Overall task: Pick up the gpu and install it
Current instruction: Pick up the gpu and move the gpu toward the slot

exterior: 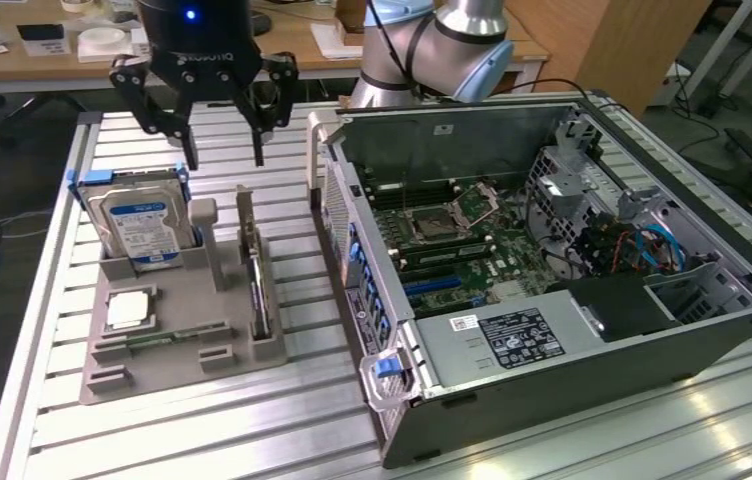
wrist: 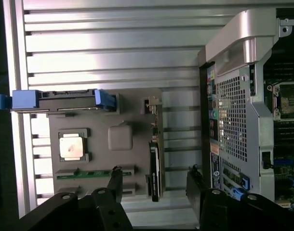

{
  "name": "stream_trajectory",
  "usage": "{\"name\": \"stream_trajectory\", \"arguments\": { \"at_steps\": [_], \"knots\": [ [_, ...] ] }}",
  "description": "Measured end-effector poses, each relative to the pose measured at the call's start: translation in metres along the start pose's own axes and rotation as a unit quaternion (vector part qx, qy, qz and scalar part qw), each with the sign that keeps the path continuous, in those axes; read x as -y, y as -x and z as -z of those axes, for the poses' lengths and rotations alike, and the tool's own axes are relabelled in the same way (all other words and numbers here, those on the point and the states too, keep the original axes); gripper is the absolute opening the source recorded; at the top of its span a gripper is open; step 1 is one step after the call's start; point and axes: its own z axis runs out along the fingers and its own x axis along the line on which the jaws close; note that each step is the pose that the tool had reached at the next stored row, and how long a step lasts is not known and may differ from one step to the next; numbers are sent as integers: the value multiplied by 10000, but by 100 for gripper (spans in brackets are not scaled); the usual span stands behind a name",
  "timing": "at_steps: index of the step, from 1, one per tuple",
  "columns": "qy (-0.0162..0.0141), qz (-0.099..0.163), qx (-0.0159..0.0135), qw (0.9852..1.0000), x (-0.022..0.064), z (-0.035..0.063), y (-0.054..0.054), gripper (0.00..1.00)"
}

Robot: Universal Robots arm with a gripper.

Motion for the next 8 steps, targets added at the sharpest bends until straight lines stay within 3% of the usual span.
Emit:
{"name": "stream_trajectory", "arguments": {
  "at_steps": [8],
  "knots": [
    [4, 131, -6, 9999, 67, -108, 28, 65]
  ]
}}
